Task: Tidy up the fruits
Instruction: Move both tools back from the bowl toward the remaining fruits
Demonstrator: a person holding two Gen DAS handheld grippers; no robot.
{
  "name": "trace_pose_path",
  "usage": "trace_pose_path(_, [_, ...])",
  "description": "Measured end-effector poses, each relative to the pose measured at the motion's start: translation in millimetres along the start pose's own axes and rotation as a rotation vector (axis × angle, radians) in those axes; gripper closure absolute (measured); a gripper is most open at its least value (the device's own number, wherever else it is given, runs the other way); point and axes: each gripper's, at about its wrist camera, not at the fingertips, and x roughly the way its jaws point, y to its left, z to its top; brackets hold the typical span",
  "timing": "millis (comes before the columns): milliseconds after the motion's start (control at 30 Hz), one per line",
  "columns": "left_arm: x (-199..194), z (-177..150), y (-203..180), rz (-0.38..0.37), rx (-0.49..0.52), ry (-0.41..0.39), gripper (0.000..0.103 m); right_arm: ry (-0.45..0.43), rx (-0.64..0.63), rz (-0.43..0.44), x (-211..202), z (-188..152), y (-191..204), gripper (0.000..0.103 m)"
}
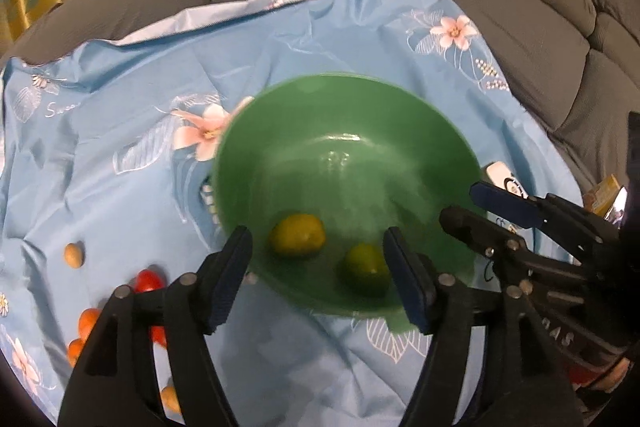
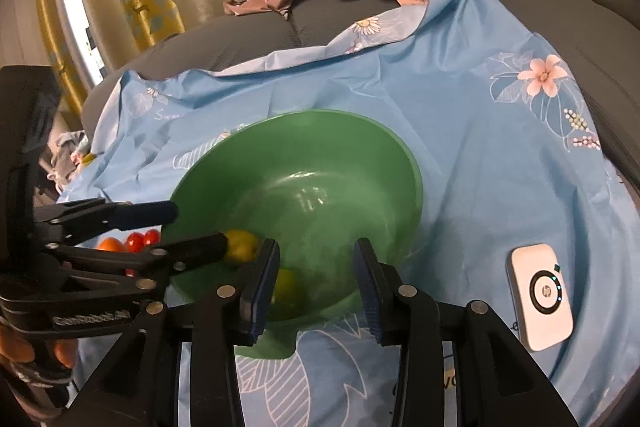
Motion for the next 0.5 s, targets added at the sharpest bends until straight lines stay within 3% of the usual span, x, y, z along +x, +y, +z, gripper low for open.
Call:
trace_pose_path(67, [-14.2, -5.3, 6.5, -0.003, -0.023, -0.02, 0.032, -0.02, 0.02, 0.022, -7.5, 0.3, -2.3, 0.064])
trace_pose_path(167, [-37.7, -19.1, 23.4, 0.02, -0.067, -0.047, 0.021, -0.067, 0.052, 0.047, -24.0, 1.9, -10.4, 0.064])
trace_pose_path(500, [-100.0, -91.1, 112.8, 0.192, -0.274, -0.067, 0.018, -0.1, 0.124, -0.001, -51.8, 1.4, -25.4, 0.064])
